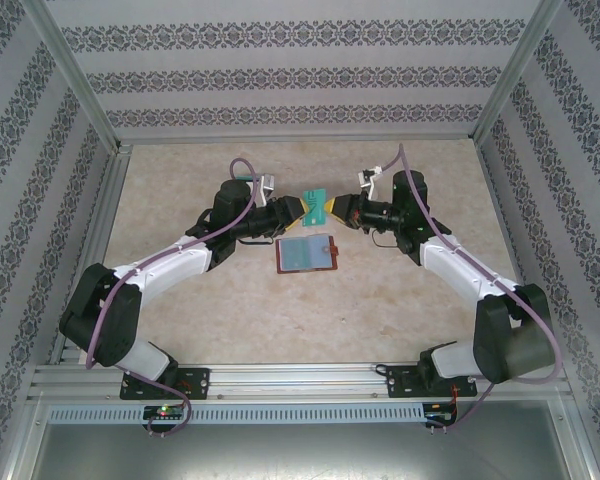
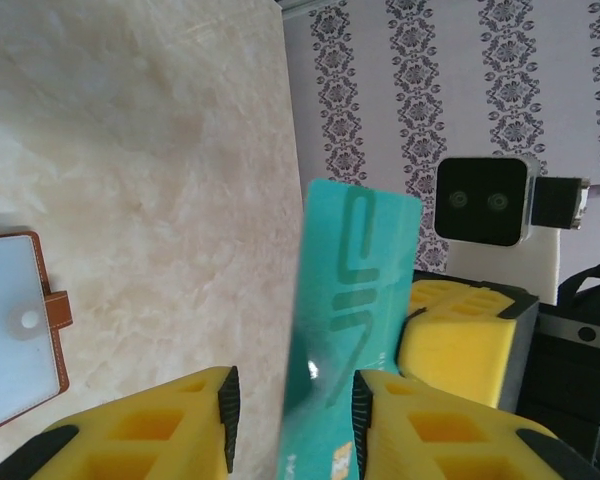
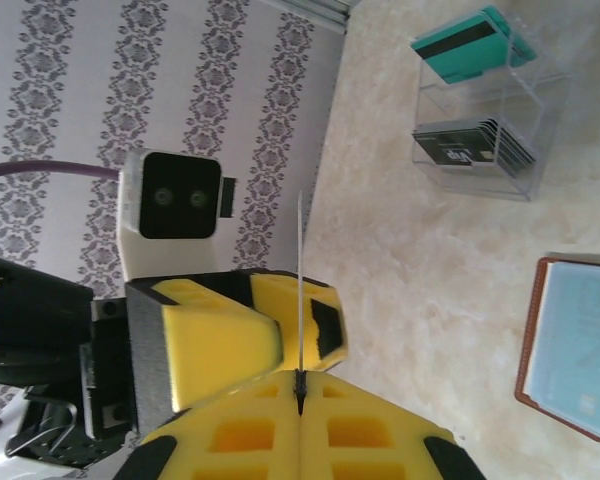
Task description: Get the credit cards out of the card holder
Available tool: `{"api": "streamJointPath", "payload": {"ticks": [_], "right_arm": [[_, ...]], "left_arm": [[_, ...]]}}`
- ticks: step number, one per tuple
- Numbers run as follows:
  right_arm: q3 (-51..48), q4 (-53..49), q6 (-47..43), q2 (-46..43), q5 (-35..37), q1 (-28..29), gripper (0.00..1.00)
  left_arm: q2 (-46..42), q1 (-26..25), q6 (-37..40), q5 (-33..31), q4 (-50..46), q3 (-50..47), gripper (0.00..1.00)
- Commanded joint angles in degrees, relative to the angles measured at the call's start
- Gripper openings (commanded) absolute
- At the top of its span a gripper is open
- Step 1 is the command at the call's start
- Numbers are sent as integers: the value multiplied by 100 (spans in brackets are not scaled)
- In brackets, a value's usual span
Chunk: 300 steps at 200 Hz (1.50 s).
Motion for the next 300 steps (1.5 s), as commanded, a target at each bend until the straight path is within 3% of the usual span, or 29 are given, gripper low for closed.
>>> {"api": "streamJointPath", "payload": {"ticks": [1, 101, 124, 141, 156, 200, 254, 300], "right_arm": [[-59, 550, 271, 104, -253, -26, 0], [-224, 825, 327, 372, -442, -29, 0], [-259, 874, 345, 410, -444, -30, 0], [-269, 870, 327, 419, -425, -30, 17], [-270, 827, 303, 428, -388, -39, 46], [-349, 523, 113, 299, -184, -153, 97], [-276, -564, -595, -82, 510, -123, 98], [-384, -781, -997, -342, 1060, -4, 98]], "left_arm": [[18, 65, 4, 82, 242, -76, 37], [-28, 143, -206, 149, 685, -203, 18], [-36, 143, -221, 186, 735, -198, 6], [-49, 144, -231, 186, 780, -215, 0], [-90, 151, -216, 145, 757, -236, 0], [-307, 275, 6, 18, 266, -229, 0], [-974, 586, 689, -1365, -1691, -45, 0], [-640, 584, 3911, -2506, -4477, 1583, 0]]}}
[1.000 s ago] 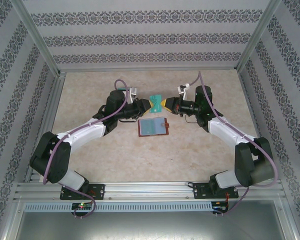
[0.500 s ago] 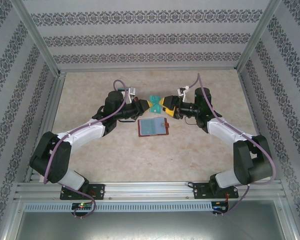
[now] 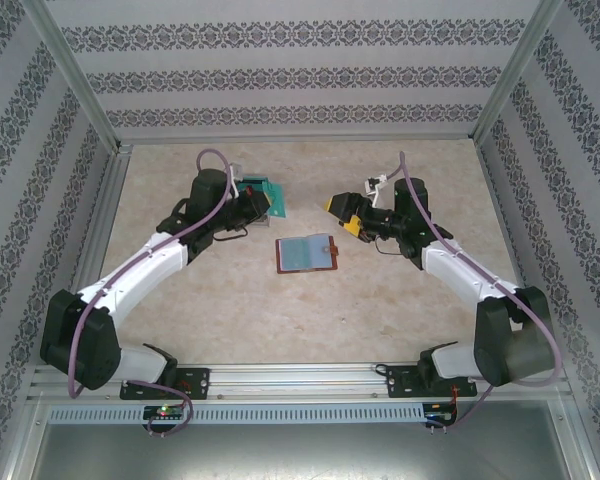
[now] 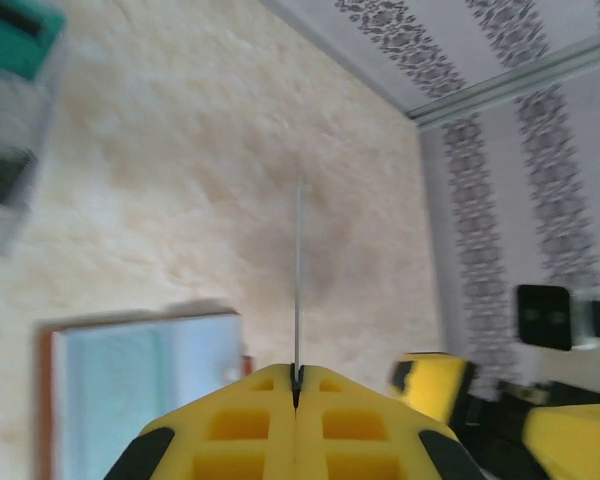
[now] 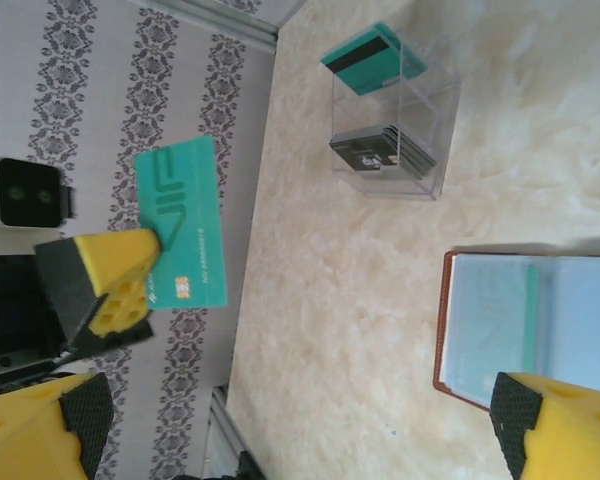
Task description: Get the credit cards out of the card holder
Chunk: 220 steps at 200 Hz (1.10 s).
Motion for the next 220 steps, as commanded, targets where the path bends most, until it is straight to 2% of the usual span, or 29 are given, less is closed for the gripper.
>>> {"api": "streamJointPath", "payload": {"ticks": [1, 29, 58, 73, 98, 146, 220], "right_arm": [[-91, -229, -446, -182, 411, 99, 98], [-182, -207, -720, -439, 752, 194, 98], [-377, -153, -1277, -954, 1363, 354, 98], [-495, -170, -1674, -1265, 1691, 449, 98], [-757, -90, -2201, -1762, 2105, 575, 98], [-1049, -62, -2525, -2354, 2454, 609, 98], [-936, -183, -2399, -2257, 2490, 613, 98]], "left_arm": [[181, 22, 2236, -905, -1710, 818, 0], [385, 25, 4204, -1409, -1942, 1163, 0], [235, 24, 6672, -1134, -1137, 670, 0], [191, 38, 7647, -1261, -637, 403, 0], [528, 99, 9054, -1176, -871, 633, 0], [1038, 264, 10587, -1258, 77, 501, 0], [1969, 814, 11766, -807, 659, 879, 0]]}}
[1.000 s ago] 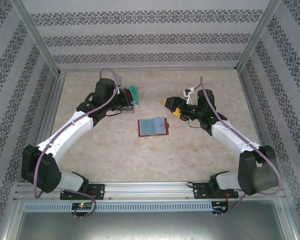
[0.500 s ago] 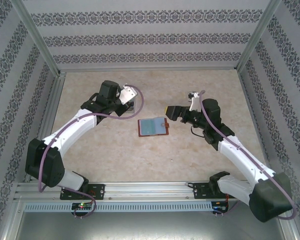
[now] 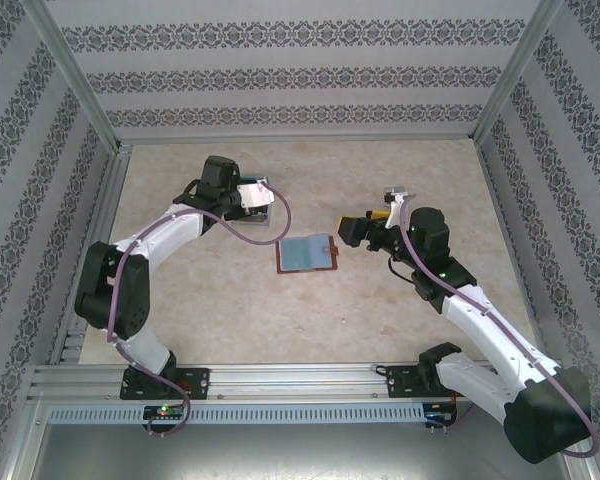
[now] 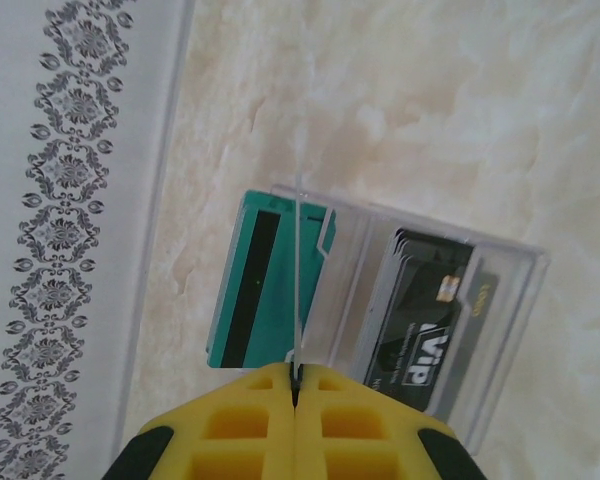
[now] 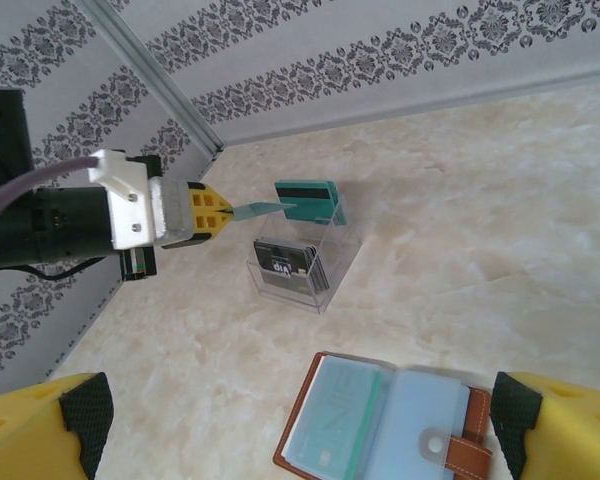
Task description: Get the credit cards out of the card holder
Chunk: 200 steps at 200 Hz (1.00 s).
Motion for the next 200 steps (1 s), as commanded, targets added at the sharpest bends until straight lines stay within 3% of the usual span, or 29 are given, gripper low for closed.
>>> {"api": "streamJointPath", "payload": {"ticks": [1, 65, 200], "right_arm": [[66, -12, -44, 52, 96, 51, 98], [285, -85, 19, 378, 87, 43, 98], [464, -40, 176, 869, 1, -54, 98]], "left_arm": [[188, 166, 696, 247, 534, 228, 0], [815, 349, 1210, 433, 857, 495, 0], [1357, 386, 1211, 544, 788, 696, 0]]}}
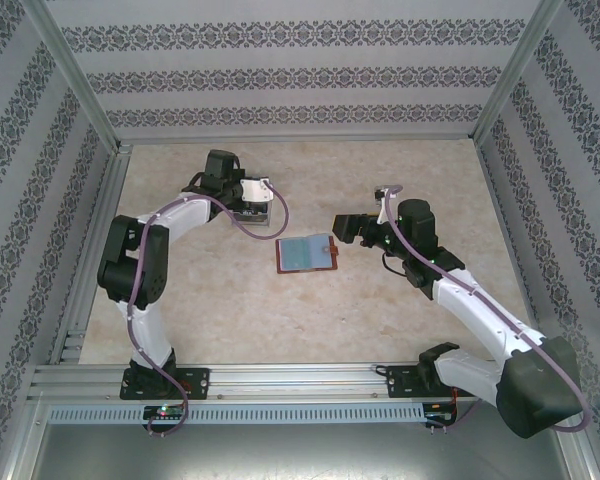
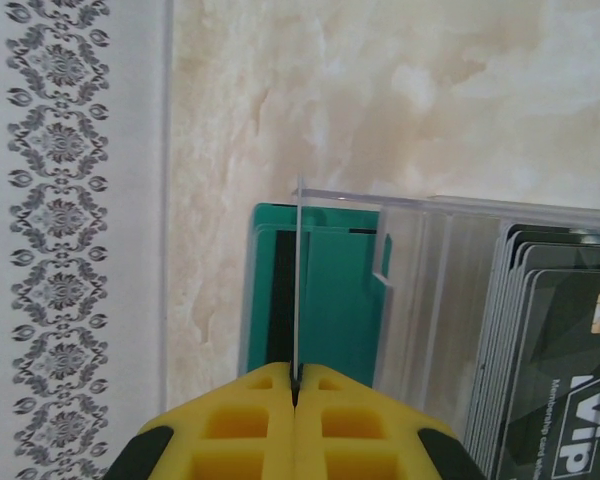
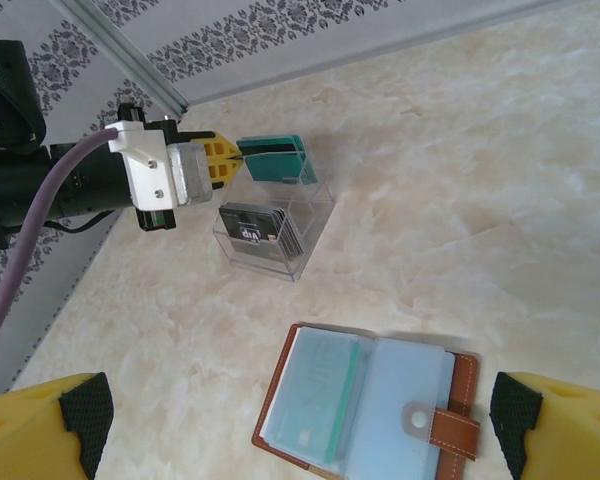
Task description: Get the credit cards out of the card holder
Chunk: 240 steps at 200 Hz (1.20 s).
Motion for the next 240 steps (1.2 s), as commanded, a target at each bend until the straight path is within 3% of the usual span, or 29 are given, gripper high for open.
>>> {"api": "streamJointPath", "payload": {"ticks": [1, 84, 98, 119, 134, 176, 240], "right_arm": [[214, 93, 65, 37, 0, -41, 98], [228, 106, 123, 126, -49, -67, 98], [233, 134, 152, 158, -75, -67, 98], [265, 147, 191, 236, -136, -68, 98], [302, 145, 220, 283, -189, -67, 98], [330, 114, 267, 311, -260, -67, 98], [329, 93, 358, 371, -298, -72, 98]], "left_arm": [[114, 69, 130, 129, 119, 85, 0], [325, 156, 46, -6, 207, 169, 3], [326, 182, 28, 11, 195, 177, 15], [355, 198, -152, -16, 200, 300, 17], [395, 194, -318, -38, 245, 405, 30], [526, 202, -728, -247, 565, 602, 47], [299, 230, -1355, -225, 642, 551, 55]]}}
